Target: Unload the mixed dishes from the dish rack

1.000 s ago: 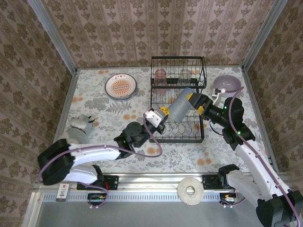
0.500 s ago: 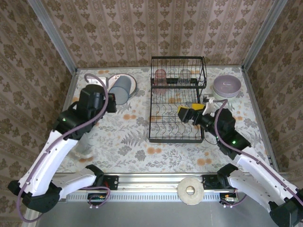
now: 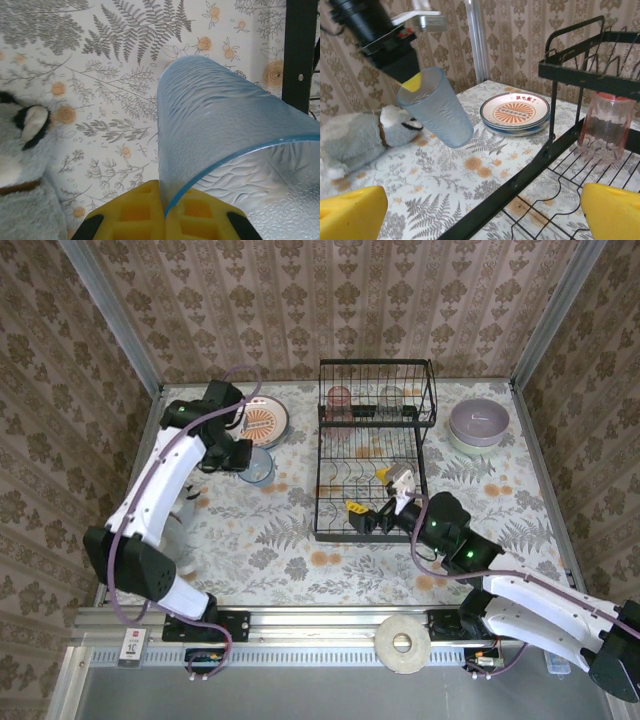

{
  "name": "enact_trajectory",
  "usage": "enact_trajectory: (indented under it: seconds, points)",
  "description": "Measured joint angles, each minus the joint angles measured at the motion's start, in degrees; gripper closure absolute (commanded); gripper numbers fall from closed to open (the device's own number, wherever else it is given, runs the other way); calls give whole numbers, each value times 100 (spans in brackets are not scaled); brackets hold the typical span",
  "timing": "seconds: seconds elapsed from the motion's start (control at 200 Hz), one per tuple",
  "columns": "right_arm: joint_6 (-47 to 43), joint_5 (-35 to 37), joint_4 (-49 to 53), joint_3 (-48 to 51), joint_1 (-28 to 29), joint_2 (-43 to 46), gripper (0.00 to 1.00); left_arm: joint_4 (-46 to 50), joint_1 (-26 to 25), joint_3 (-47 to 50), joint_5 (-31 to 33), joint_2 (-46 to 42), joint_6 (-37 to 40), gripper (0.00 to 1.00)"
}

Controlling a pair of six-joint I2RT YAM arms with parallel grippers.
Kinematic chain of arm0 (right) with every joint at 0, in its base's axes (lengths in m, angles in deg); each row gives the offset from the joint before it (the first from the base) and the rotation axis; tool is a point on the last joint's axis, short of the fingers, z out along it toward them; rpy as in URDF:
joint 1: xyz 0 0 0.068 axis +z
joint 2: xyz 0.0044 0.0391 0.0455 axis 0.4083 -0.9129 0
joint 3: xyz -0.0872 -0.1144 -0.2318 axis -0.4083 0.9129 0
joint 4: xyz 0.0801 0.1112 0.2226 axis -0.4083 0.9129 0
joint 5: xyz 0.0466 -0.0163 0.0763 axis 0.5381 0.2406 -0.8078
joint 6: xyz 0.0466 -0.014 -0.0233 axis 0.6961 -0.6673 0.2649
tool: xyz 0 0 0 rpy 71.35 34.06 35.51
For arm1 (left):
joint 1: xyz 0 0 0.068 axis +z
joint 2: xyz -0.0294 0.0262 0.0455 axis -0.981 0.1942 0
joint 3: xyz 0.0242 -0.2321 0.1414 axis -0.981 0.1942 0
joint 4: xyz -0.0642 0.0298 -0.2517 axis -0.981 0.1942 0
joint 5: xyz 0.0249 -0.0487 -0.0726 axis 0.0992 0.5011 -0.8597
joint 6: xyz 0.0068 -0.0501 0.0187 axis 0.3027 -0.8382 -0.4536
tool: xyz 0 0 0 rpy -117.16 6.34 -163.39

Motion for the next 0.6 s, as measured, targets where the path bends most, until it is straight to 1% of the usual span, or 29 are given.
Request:
enact_trajectory:
  seconds: [0.3, 0.6]
  points:
    - [-387, 22, -190, 151, 155, -170, 0, -52, 433, -210, -428, 1003, 330, 100]
    - [-461, 179, -369, 286, 221, -190, 0, -55, 507, -562, -496, 1508, 505, 100]
